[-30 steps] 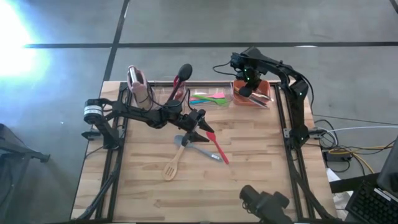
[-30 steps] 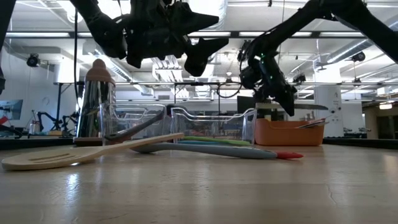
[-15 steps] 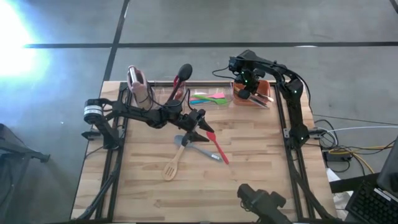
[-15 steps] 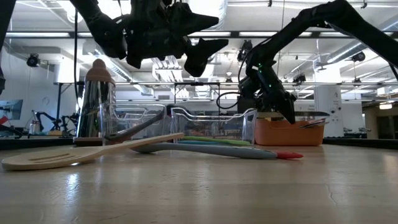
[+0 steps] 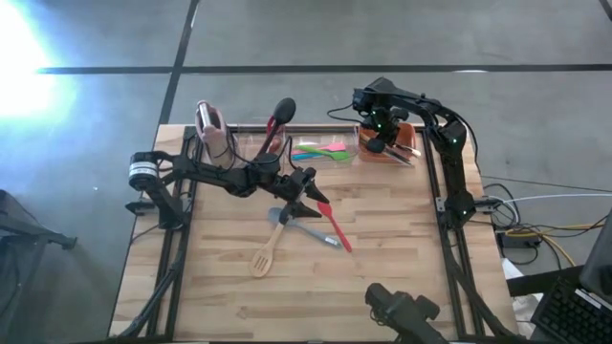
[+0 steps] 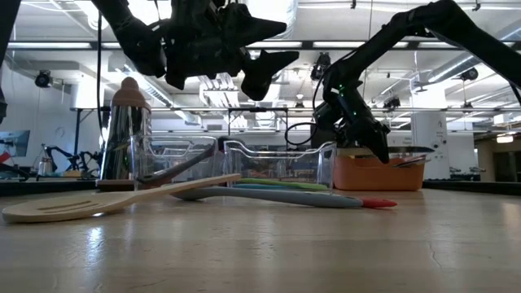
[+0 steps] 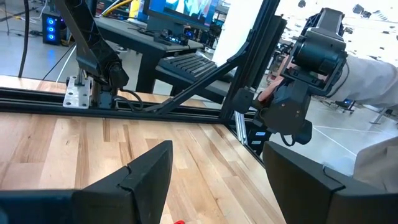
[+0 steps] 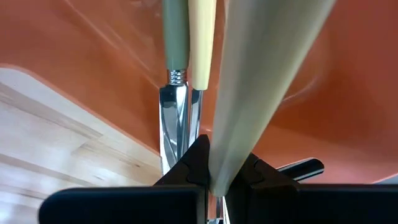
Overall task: Pick & Place Kitchen Items
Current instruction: Put the yellow knife into the orange bin
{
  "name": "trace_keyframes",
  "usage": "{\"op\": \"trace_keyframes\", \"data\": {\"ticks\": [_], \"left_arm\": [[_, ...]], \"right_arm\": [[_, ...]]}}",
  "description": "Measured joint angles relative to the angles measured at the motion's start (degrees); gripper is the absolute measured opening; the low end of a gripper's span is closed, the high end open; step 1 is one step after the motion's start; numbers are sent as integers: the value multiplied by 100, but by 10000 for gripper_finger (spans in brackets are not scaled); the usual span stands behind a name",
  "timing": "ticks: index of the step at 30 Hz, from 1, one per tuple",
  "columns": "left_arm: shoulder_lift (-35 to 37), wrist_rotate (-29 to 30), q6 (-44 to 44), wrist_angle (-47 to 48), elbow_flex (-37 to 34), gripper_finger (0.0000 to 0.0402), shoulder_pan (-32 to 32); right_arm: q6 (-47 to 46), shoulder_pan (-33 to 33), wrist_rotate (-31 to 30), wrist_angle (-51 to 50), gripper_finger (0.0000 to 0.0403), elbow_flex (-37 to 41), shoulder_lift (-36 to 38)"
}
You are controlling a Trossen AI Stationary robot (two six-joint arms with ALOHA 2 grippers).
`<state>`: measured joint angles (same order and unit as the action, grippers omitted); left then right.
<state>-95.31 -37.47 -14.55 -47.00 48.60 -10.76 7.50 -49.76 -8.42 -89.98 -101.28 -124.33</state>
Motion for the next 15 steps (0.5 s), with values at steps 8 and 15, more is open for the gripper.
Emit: {"op": "trace_keyframes", "data": {"ticks": [8,15], "left_arm": [[0,0,-1,0,0,252,4],[0,0,-2,-1,0,252,4]], "right_arm": [[-1,-2,144,37,12,46,0],[-21,-33,181,41,12,46,0]]}}
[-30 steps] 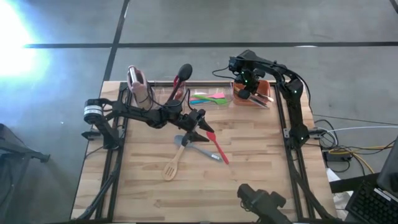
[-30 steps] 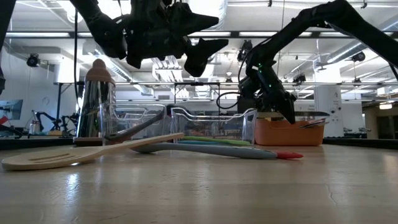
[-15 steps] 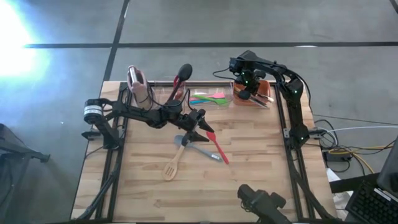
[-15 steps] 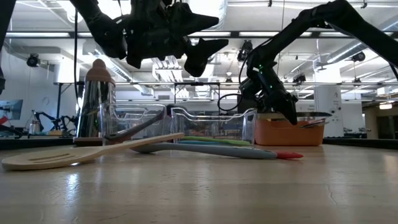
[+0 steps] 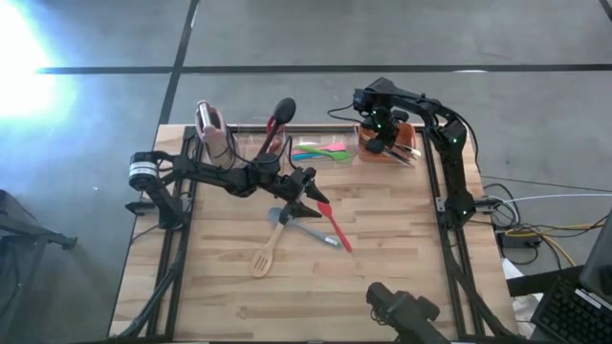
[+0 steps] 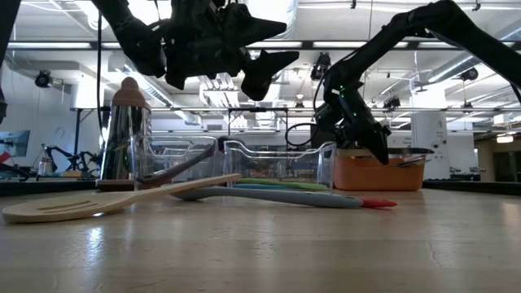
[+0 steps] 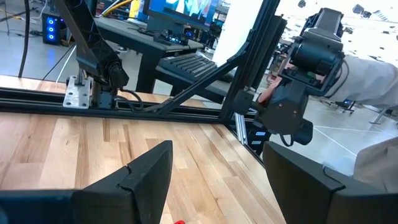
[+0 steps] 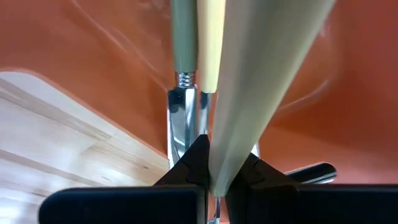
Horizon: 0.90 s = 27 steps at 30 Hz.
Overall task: Pick & Place Kitchen Items
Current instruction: Put the yellow knife into the orange bin
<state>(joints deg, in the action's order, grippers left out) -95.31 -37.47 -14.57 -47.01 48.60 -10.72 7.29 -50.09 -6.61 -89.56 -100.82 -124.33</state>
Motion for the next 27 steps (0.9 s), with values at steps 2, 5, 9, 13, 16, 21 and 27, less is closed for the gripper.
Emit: {"op": "trace_keyframes", "data": {"ticks": [2,5,9,13,16,21,27], "left_arm": [[0,0,2,-1,0,252,0],[0,-1,1,0,0,252,0],[0,0,1,-1,0,252,0],[0,-2,0,-1,0,252,0],[0,-1,1,-3,0,252,0],[0,-2,0,-3,4,252,0],[0,-1,0,-3,4,252,0]], "right_arm": [[-7,-12,115,-1,12,1,0],[-10,-11,175,-1,12,23,0],[-121,-6,-56,57,12,123,0],[-176,-8,-192,111,12,184,4],[-174,-8,-161,134,12,186,7],[-138,-8,82,173,13,224,7],[-133,-11,85,195,27,243,7]]}}
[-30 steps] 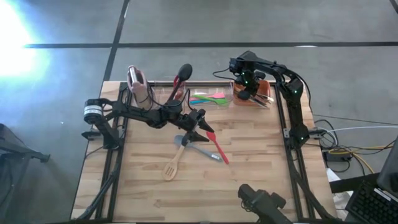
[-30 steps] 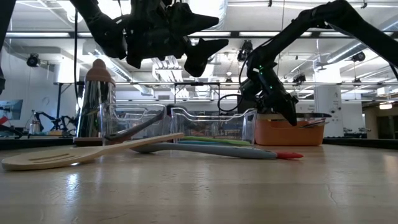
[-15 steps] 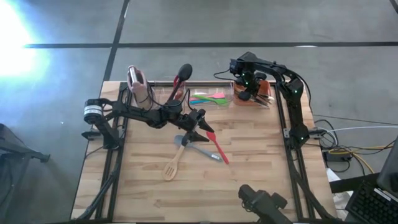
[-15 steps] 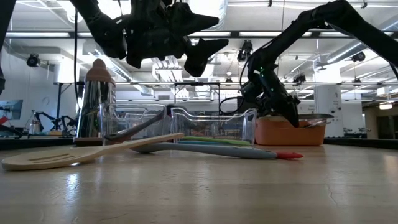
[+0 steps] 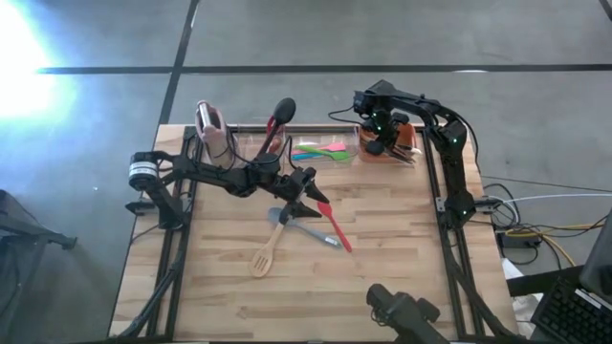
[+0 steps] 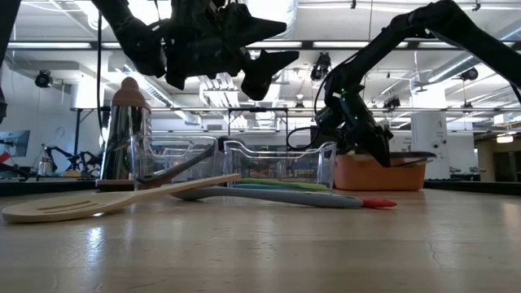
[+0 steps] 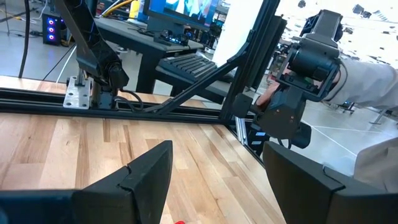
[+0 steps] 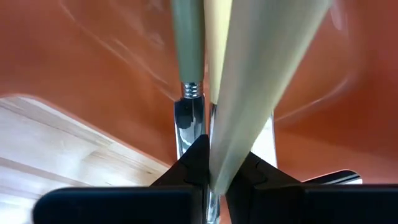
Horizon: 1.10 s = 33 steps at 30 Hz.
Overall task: Pick & Place Kitchen Items
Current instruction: Put the yellow knife into the orange bin, then put the red spatula into the right transparent bin
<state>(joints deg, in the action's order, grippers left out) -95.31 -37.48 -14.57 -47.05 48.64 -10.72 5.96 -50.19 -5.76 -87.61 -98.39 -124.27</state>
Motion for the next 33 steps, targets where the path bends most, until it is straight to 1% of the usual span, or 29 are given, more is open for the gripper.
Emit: {"op": "trace_keyframes", "data": {"ticks": [4,19,24,33], "left_arm": [[0,1,2,0,0,252,0],[0,0,2,0,0,252,0],[0,-1,2,0,2,252,-2],[0,-21,34,0,2,252,-2]], "right_arm": [[24,2,-17,7,40,0,0],[60,4,-23,92,53,-4,0],[139,27,-41,90,69,-53,48],[155,88,-177,74,107,-522,384]]}}
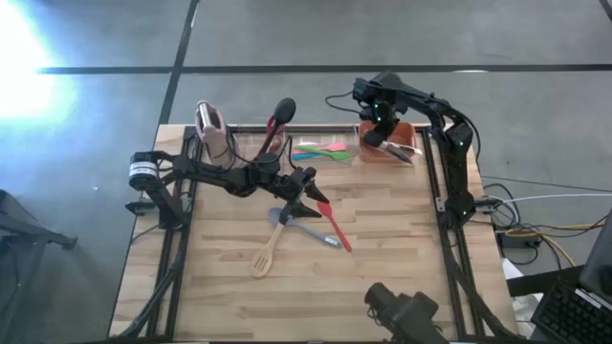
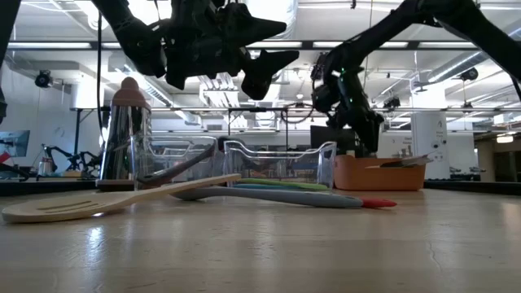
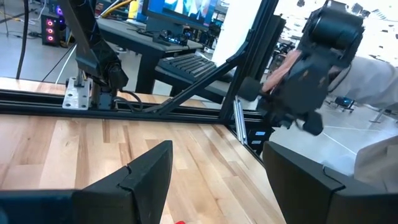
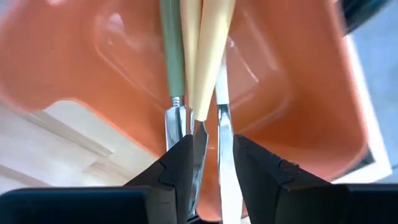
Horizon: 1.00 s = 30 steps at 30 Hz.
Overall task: Pick & Place Kitchen Items
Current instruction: Put the red spatula into the right transparent bin
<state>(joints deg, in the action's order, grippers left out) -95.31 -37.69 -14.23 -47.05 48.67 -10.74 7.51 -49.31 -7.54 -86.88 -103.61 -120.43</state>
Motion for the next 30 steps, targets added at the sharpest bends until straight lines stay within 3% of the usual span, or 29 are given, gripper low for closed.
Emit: {"op": "trace_keyframes", "data": {"ticks": [5,15,25,30], "left_arm": [[0,1,72,0,2,252,0],[0,2,104,0,2,252,0],[0,2,98,67,2,252,0],[0,2,93,163,-2,252,-8]], "right_arm": [[-130,181,-14,-165,113,-414,219],[-577,971,16,-304,86,-1120,1053],[-1433,2458,26,-179,86,-717,2291],[-1788,3463,7,514,93,-65,2844]]}}
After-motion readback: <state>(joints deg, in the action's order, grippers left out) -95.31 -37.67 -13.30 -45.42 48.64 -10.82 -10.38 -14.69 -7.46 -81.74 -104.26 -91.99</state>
